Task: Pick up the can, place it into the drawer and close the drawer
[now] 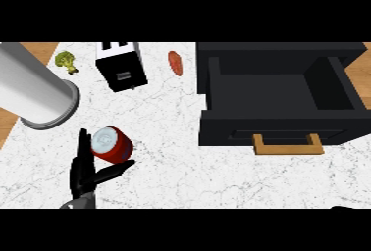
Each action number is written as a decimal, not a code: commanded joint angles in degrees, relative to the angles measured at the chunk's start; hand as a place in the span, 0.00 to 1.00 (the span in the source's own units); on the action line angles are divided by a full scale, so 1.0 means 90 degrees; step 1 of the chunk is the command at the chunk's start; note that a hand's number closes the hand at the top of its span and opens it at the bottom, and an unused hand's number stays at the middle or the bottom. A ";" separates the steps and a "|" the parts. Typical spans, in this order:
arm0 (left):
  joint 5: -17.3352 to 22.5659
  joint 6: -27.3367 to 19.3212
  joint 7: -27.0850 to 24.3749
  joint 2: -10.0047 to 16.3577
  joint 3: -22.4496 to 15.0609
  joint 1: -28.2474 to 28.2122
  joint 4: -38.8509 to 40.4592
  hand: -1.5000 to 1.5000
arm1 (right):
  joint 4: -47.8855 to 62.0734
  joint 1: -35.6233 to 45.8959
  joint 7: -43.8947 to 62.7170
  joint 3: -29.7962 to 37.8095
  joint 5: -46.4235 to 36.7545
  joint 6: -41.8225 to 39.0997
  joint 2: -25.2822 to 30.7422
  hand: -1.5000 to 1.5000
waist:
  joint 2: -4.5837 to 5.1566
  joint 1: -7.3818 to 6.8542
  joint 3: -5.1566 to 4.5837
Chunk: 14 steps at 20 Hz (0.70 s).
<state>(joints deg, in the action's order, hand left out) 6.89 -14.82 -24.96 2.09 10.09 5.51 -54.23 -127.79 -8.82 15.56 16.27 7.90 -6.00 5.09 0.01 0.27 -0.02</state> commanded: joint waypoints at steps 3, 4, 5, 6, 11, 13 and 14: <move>0.0118 0.0186 -0.0632 0.0032 0.0144 0.0384 0.0943 0.00 | -0.0219 -0.0364 -0.0070 0.0304 0.0322 -0.0329 -0.0012 0.00 | -0.0002 0.0011 0.0001; 0.0291 0.0432 -0.0574 0.0304 0.0348 0.0690 0.1150 0.00 | 0.0466 0.0158 -0.0406 -0.0218 -0.0429 -0.0043 -0.0215 0.00 | 0.0004 -0.0009 0.0000; 0.0255 0.0307 -0.0413 0.0246 0.0285 0.0876 0.1237 0.00 | -0.0262 0.0050 0.0222 -0.0070 -0.0228 0.0049 -0.0106 0.00 | 0.0000 0.0003 0.0000; 0.0075 -0.0022 -0.0296 -0.0007 0.0042 0.0815 0.0849 0.00 | -0.0307 0.0343 0.0546 -0.0063 -0.0119 0.0173 -0.0016 0.00 | -0.0002 -0.0007 0.0000; 0.0099 0.0585 -0.0891 0.0293 0.0136 0.1266 0.1888 0.00 | -0.0235 -0.0127 -0.0047 -0.0178 -0.0349 0.0010 -0.0309 0.00 | -0.0001 0.0014 0.0000; 0.0215 0.1009 -0.0776 0.0468 0.0198 0.1486 0.2164 0.00 | 0.0080 0.0168 0.0017 -0.0130 -0.0286 -0.0027 -0.0166 0.00 | 0.0004 0.0005 0.0000; 0.0124 0.0986 -0.0915 0.0412 0.0148 0.1578 0.2384 0.00 | 0.0030 0.0456 0.0196 0.0297 0.0152 -0.0044 0.0136 0.00 | 0.0006 0.0015 -0.0001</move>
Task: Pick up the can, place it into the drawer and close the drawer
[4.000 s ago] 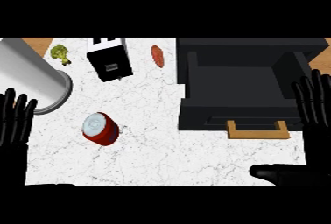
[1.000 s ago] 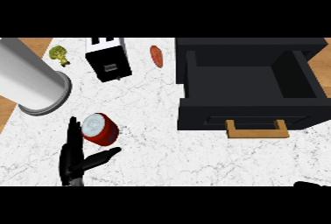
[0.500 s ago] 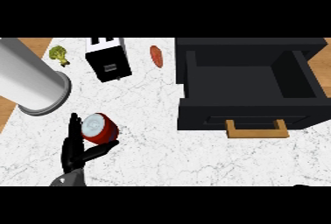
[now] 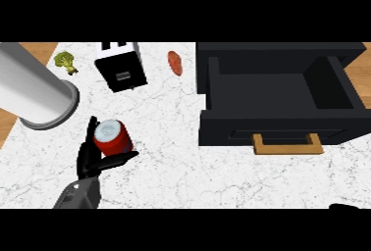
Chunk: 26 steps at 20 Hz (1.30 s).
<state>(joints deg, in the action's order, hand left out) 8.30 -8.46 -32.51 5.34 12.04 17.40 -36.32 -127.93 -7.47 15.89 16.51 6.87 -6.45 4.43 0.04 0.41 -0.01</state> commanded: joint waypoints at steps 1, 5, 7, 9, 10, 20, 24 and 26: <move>0.0081 0.0439 0.0051 0.0178 0.0004 0.0353 0.0344 0.00 | -0.0143 -0.0260 -0.0054 0.0018 0.0088 -0.0156 -0.0074 0.00 | -0.0001 0.0005 -0.0001; 0.0222 0.0898 -0.0210 0.0213 0.0109 0.0634 0.0771 1.00 | -0.0369 -0.0005 0.0289 0.0165 0.0014 0.0062 0.0062 0.00 | 0.0000 0.0005 -0.0002; 0.0150 0.0695 -0.0572 -0.0114 0.0060 0.0800 0.1000 1.00 | 0.0066 0.0428 0.0278 0.0029 -0.0194 0.0259 0.0035 0.00 | 0.0007 -0.0006 -0.0003; 0.0157 0.0949 -0.0518 -0.0071 -0.0008 0.0793 0.0963 1.00 | 0.0266 0.0382 0.0013 0.0009 -0.0178 0.0097 0.0051 0.00 | 0.0003 -0.0010 -0.0001; 0.0166 0.0872 -0.0651 0.0044 0.0064 0.0788 0.1093 1.00 | -0.0165 0.0581 0.0625 -0.0256 -0.0573 0.0403 0.0068 0.00 | 0.0004 -0.0012 -0.0003; 0.0147 0.1061 -0.0604 -0.0140 -0.0074 0.1576 0.1199 1.00 | -0.0083 0.0084 -0.0096 -0.0007 -0.0289 0.0049 -0.0077 0.00 | 0.0010 0.0028 -0.0003; 0.0182 0.1195 -0.0194 -0.0029 -0.0052 0.2171 0.1291 1.00 | 0.0248 0.0149 -0.0353 -0.0056 -0.0499 0.0091 -0.0122 0.00 | 0.0007 0.0014 -0.0001; -0.0002 0.0856 -0.0507 -0.0442 -0.0233 0.2141 0.1294 1.00 | 0.0099 0.0222 -0.0218 -0.0076 -0.0521 0.0211 -0.0158 0.00 | 0.0006 0.0017 -0.0001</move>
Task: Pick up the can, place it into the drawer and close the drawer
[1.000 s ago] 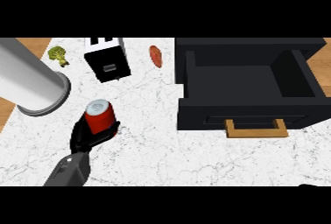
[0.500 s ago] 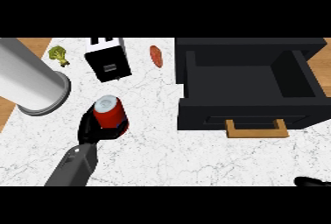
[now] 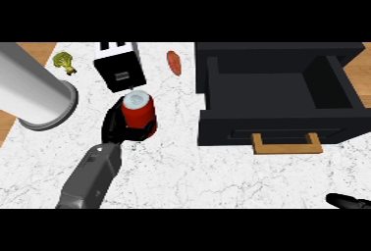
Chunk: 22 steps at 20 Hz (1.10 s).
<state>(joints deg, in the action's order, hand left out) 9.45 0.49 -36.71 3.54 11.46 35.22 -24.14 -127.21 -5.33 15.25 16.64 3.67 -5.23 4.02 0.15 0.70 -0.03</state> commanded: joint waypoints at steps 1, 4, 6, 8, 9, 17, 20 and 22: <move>0.0022 0.0033 0.0509 -0.0018 -0.0076 0.0472 -0.0212 1.00 | 0.0076 0.0075 -0.0028 0.0310 0.0204 -0.0151 0.0279 0.00 | -0.0014 -0.0017 0.0003; -0.0118 -0.0388 0.1262 -0.0280 -0.0363 0.0781 -0.0709 1.00 | 0.0138 0.0199 0.0051 0.0313 0.0183 0.0019 0.0198 0.00 | -0.0034 -0.0050 0.0007; -0.0194 -0.0466 0.1465 -0.0247 -0.0525 0.0673 -0.1245 1.00 | -0.0135 0.0098 0.0209 -0.0080 -0.0146 0.0120 -0.0008 0.00 | -0.0040 -0.0084 0.0005; -0.0214 -0.0541 0.1938 -0.0348 -0.0747 0.0513 -0.2043 1.00 | -0.0251 -0.0456 -0.0039 0.0347 0.0218 -0.0101 0.0029 0.00 | -0.0084 -0.0113 0.0013; -0.0222 -0.0565 0.2134 -0.0181 -0.0664 0.0863 -0.1825 1.00 | -0.0558 0.0076 0.0561 0.0078 -0.0079 0.0158 0.0149 0.00 | -0.0043 -0.0072 0.0004; 0.0231 -0.1365 0.4091 -0.0388 -0.1516 0.1659 -0.3424 1.00 | -0.0107 0.0303 0.0395 0.0438 0.0266 0.0052 0.0353 0.00 | -0.0054 -0.0073 0.0006; 0.0142 -0.1771 0.4210 -0.0391 -0.1833 0.1764 -0.3508 1.00 | -0.0315 0.0156 0.0481 0.0329 0.0219 -0.0020 0.0333 0.00 | -0.0026 -0.0022 0.0004; 0.0212 -0.2065 0.4559 -0.0392 -0.1786 0.2394 -0.3277 1.00 | -0.0051 0.0212 0.0209 0.0155 -0.0003 0.0047 0.0160 0.00 | -0.0013 0.0003 0.0005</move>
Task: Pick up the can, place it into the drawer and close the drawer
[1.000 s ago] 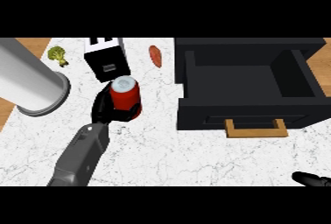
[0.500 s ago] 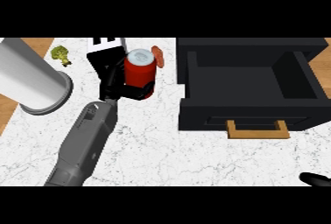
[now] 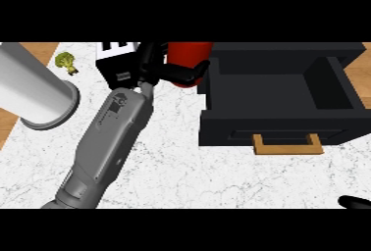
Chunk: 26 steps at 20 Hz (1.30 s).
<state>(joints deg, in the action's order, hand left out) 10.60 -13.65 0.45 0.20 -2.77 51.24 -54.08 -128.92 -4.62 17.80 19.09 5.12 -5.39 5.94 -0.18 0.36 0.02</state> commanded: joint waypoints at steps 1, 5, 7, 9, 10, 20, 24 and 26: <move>-0.0061 -0.0379 0.0372 -0.0022 -0.0308 0.0377 -0.0115 1.00 | -0.0257 0.0293 0.0536 0.0238 0.0340 0.0001 0.0326 0.00 | 0.0014 0.0030 -0.0002; 0.0151 -0.0900 0.0955 -0.0022 -0.0660 0.1302 0.0098 1.00 | 0.0373 0.0463 0.0047 0.0311 0.0294 -0.0006 0.0282 0.00 | 0.0025 0.0073 0.0002; -0.0058 -0.0765 0.1269 -0.0021 -0.0300 0.1850 0.0353 1.00 | -0.0044 -0.0267 -0.0174 0.0102 0.0144 -0.0154 -0.0047 0.00 | 0.0019 0.0089 0.0002; 0.0038 -0.0615 0.1166 0.0042 0.0005 0.2346 0.0997 1.00 | -0.0144 0.0085 0.0069 -0.0119 -0.0158 0.0051 -0.0017 0.00 | 0.0045 0.0095 0.0000; 0.0172 -0.1004 0.1103 -0.0021 -0.0398 0.2353 0.0996 1.00 | 0.0021 0.0314 0.0282 0.0306 0.0330 -0.0030 0.0304 0.00 | 0.0041 0.0129 0.0002; 0.0975 -0.1249 0.0971 -0.0023 -0.0977 0.3532 0.2411 1.00 | 0.0172 0.0426 -0.0004 0.0029 0.0017 0.0125 0.0060 0.00 | 0.0083 0.0313 0.0009; 0.1132 -0.1503 0.1285 -0.0023 -0.1118 0.4123 0.2842 1.00 | -0.0088 0.0648 0.0522 -0.0134 0.0053 0.0176 0.0170 0.00 | 0.0077 0.0331 0.0008; 0.1178 -0.1408 0.0975 -0.0023 -0.1087 0.4148 0.3112 1.00 | -0.0243 0.0334 0.0333 -0.0050 0.0110 0.0075 0.0117 0.00 | 0.0091 0.0379 0.0011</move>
<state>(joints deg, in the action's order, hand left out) 19.30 -25.93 10.51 0.00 -10.84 86.96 -29.00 -129.40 -0.19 20.83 18.46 5.32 -4.23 7.21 0.65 3.44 0.10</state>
